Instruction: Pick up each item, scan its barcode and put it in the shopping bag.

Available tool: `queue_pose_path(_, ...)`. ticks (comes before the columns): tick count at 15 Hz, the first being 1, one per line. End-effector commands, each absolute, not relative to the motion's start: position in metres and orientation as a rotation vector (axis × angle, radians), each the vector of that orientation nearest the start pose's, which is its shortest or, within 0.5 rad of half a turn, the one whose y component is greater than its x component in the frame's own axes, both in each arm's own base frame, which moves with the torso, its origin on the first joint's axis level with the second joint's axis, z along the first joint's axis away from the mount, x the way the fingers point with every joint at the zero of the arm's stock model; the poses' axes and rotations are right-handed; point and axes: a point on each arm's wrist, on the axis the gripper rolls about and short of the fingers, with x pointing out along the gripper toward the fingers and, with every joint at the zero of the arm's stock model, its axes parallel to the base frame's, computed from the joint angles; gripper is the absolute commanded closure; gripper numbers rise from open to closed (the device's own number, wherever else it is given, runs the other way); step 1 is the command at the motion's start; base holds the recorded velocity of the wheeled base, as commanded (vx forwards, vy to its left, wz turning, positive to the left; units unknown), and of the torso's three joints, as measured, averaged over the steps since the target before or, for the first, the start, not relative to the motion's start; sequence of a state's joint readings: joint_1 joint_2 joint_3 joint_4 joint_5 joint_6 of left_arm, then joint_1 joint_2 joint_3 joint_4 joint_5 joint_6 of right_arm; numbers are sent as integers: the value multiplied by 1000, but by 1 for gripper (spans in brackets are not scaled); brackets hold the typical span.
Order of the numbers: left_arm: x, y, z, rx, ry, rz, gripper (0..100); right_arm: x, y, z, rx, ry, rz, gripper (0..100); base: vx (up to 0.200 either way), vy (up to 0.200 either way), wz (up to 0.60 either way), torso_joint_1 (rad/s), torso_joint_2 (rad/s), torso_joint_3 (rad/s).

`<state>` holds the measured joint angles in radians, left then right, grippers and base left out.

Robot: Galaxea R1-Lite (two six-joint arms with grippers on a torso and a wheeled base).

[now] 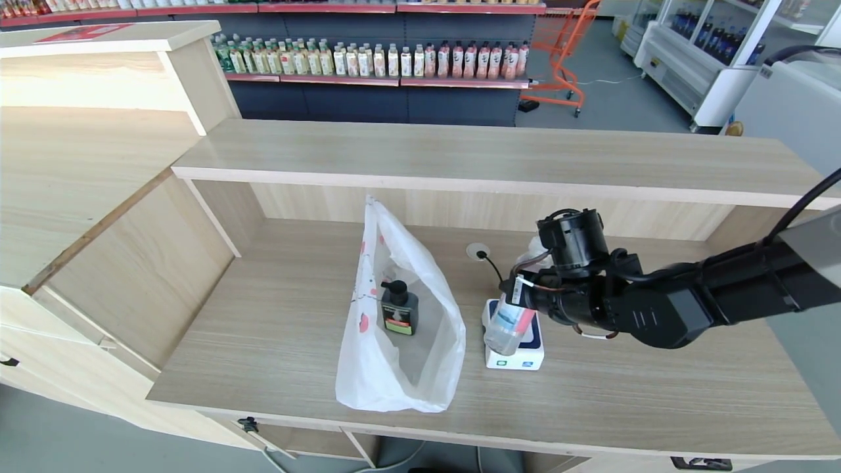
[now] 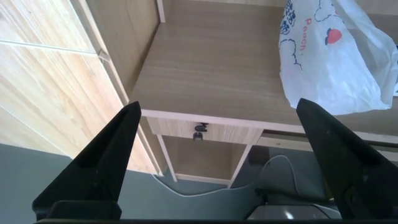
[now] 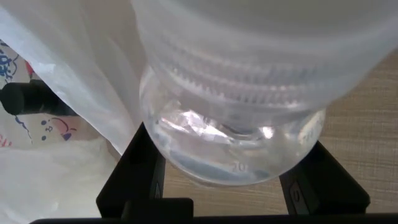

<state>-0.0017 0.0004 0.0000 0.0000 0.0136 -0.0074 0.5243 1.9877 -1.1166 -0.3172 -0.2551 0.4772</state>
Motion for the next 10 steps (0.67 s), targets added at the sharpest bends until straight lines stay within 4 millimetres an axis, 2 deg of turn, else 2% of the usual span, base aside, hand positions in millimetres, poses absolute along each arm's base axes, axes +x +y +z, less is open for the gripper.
queue_pose_path(1,-23,0,75,-8,0,12,0,330,184,135,245,570,123,100,0,0,0,0,0,0)
queue_pose_path(3,-23,0,75,-8,0,12,0,331,182,138,225,567,72,100,0,0,0,0,0,0)
queue_pose_path(10,-23,0,75,-8,0,14,0,332,181,137,187,555,52,100,0,0,0,0,0,0)
